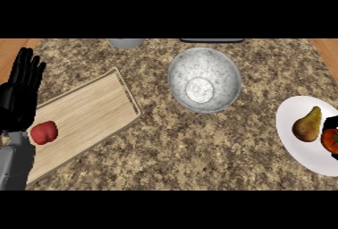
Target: Pick the tomato from the plate and place it in the bowl
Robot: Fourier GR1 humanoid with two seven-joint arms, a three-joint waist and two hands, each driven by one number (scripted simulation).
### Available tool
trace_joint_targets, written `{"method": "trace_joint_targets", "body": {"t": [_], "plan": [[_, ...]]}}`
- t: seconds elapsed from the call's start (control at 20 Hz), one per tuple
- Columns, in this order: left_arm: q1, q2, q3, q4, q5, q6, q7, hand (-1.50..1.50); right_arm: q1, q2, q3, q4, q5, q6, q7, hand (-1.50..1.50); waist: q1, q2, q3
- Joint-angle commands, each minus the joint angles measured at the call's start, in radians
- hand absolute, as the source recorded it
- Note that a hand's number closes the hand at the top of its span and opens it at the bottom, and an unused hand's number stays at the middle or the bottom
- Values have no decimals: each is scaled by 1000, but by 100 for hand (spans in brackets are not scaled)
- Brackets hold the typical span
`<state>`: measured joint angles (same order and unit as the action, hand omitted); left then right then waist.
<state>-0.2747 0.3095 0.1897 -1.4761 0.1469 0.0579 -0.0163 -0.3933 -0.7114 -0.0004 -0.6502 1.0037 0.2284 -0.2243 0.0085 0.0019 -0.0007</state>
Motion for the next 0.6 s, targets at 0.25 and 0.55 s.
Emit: {"method": "trace_joint_targets", "body": {"t": [0.25, 0.55], "plan": [[-50, -22, -53, -2, 8, -45, -6, 0, -236, -106, 20, 80, 8, -23, -395, 150, 111, 45, 13], [-65, -21, -44, 11, 0, -31, -15, 0, -309, -144, -17, 188, -3, -114, -564, 150, 107, 50, 13]]}}
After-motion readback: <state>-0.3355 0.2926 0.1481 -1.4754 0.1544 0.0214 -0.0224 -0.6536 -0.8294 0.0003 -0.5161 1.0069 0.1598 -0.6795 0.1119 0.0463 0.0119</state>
